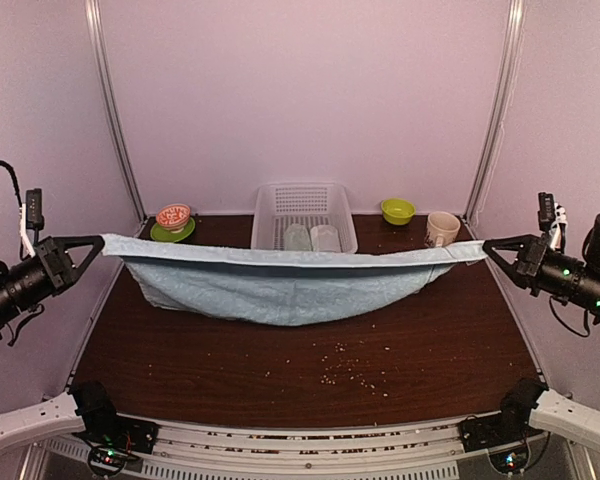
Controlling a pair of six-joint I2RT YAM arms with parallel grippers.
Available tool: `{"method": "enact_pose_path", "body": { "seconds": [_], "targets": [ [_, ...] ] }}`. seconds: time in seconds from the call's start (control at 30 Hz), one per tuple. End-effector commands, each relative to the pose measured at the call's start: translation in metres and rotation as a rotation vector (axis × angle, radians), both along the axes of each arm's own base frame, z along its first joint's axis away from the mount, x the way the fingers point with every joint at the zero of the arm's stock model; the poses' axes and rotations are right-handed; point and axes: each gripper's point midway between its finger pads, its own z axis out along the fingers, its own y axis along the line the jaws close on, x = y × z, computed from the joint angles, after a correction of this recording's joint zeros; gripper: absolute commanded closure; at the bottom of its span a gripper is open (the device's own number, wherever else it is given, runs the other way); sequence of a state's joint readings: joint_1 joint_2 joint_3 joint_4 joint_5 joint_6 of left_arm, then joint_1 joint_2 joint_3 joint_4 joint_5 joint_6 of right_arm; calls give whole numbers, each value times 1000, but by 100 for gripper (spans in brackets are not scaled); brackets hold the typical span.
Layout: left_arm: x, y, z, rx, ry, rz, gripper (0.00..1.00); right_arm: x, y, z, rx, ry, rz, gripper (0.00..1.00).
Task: Roll the towels
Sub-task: Pick up the towel from the center of the board.
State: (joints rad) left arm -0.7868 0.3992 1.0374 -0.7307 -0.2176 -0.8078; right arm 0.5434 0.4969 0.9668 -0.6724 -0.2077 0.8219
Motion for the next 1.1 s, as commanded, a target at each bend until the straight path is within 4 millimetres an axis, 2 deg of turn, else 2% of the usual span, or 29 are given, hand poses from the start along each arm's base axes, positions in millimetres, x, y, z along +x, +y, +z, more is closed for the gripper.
{"method": "enact_pose_path", "body": {
  "seconds": [0.0,0.17,0.27,0.4,0.57,0.63,0.73,0.8,0.9,1.0,1.07],
  "targets": [
    [-14,-19,-7,11,18,-138,100,-23,-7,-2,-10,53,35,100],
    [-36,-30,-18,-44,52,-269,100,-54,-22,24,25,7,49,100],
    [-32,-26,-24,-55,63,-234,100,-52,-22,22,34,33,36,100],
    [-6,-41,-37,-6,84,-189,100,-19,-18,-11,10,118,-52,100],
    [48,-75,-85,133,183,-113,100,34,-5,-69,-9,225,-158,100],
    [72,-82,-106,192,233,-69,100,56,-2,-92,-45,268,-196,100],
    [102,-72,-124,213,290,15,100,81,-4,-113,-81,303,-224,100],
    [109,-70,-117,185,264,31,100,88,-4,-110,-85,288,-214,100],
    [101,-69,-83,160,159,-3,100,86,2,-89,-108,223,-157,100],
    [76,-68,-57,148,74,-84,100,71,8,-71,-134,156,-69,100],
    [53,-66,-47,131,37,-154,100,53,12,-62,-155,112,9,100]
  ]
}}
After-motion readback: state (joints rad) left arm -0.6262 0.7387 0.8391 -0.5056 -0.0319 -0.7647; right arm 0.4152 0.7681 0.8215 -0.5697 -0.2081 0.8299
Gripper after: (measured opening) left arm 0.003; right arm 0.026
